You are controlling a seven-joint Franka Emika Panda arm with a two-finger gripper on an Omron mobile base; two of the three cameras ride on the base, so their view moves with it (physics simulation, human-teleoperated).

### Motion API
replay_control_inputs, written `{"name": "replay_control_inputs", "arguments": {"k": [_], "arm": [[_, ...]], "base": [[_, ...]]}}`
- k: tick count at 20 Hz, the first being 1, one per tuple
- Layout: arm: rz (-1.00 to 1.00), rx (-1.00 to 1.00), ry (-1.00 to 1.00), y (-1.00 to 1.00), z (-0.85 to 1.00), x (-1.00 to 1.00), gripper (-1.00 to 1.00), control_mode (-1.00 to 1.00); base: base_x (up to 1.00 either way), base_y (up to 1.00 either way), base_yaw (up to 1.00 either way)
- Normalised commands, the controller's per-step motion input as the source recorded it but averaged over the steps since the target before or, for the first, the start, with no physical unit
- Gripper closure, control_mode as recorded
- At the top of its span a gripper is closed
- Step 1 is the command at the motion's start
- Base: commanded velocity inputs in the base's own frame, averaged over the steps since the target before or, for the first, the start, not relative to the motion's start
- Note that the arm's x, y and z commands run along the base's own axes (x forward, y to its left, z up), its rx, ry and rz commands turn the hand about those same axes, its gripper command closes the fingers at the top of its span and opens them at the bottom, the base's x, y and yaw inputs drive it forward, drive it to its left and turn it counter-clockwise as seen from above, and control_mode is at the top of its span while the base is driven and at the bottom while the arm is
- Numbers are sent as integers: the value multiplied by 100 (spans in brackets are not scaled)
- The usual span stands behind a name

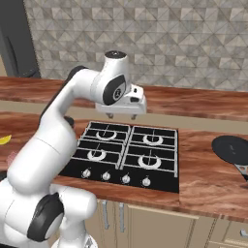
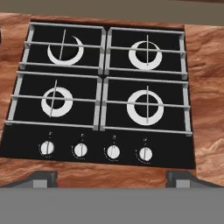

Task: Place both pans onto different burners. Then place the lemon wedge and the steak on different pans.

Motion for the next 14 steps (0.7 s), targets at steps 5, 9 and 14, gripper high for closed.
{"name": "replay_control_inputs", "arguments": {"k": [5, 9, 14], "arm": [[0, 0, 7, -84, 0, 0, -100, -100], [0, 0, 7, -84, 0, 0, -100, -100], [0, 0, 5, -80, -1, 1, -100, -100]], "base": [[0, 0, 0], [0, 0, 0], [0, 0, 0]]}}
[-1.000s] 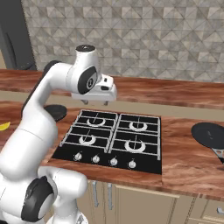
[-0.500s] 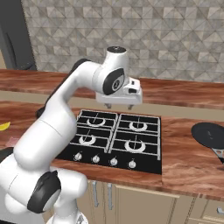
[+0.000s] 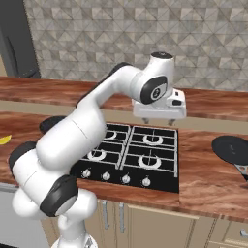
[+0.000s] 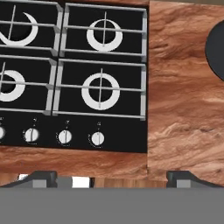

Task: Place both pans onto different burners. Then place the lemon wedge and the steak on different pans.

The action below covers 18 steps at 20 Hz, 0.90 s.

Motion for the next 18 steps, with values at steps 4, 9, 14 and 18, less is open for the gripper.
{"name": "replay_control_inputs", "arguments": {"k": [4, 9, 14, 18], "arm": [[0, 0, 4, -76, -6, 4, -100, -100], [0, -2, 0, -61, -27, 6, -100, -100], [0, -3, 0, -45, -44, 13, -100, -100], [0, -2, 0, -36, -53, 9, -100, -100]], "base": [[0, 0, 0], [0, 0, 0], [0, 0, 0], [0, 0, 0]]}}
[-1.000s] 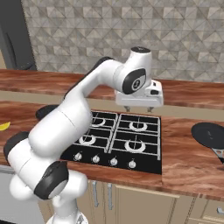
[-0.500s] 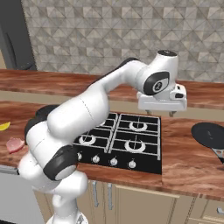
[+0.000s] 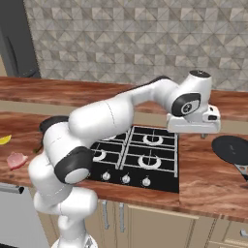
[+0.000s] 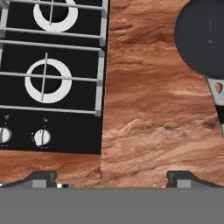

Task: Place both pans onto different burners. Then place the lemon wedge and the steak on different pans.

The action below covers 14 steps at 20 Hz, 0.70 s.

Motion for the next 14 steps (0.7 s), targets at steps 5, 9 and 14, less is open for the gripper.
{"name": "replay_control_inputs", "arguments": {"k": [5, 9, 14], "arm": [[0, 0, 0, -34, -42, 0, -100, -100], [0, 0, 0, -39, -30, 0, -100, -100], [0, 0, 0, -44, -21, 4, -100, -100]], "base": [[0, 0, 0], [0, 0, 0], [0, 0, 0]]}}
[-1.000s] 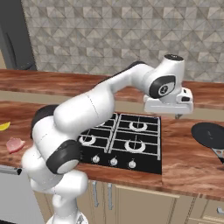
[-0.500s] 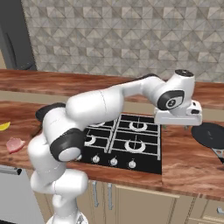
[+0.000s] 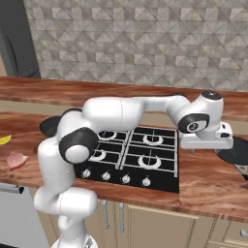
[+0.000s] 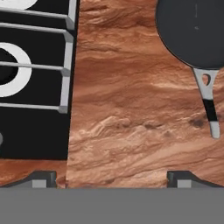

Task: Place both pans onto different burners. Then place the lemon wedge and the steak on different pans.

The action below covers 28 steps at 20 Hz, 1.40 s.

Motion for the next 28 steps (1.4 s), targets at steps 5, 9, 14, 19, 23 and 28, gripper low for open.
{"name": "replay_control_inputs", "arguments": {"k": [5, 9, 14, 19, 23, 28], "arm": [[0, 0, 0, -44, -16, 16, -100, -100], [0, 0, 1, -45, -6, 15, -100, -100], [0, 1, 7, -46, 0, 20, -100, -100], [0, 0, 6, -37, 0, 6, -100, -100], [0, 0, 5, -30, -7, 5, -100, -100], [0, 0, 1, -20, -22, 3, -100, -100]], "base": [[0, 0, 0], [0, 0, 0], [0, 0, 0], [0, 0, 0], [0, 0, 0], [0, 0, 0]]}}
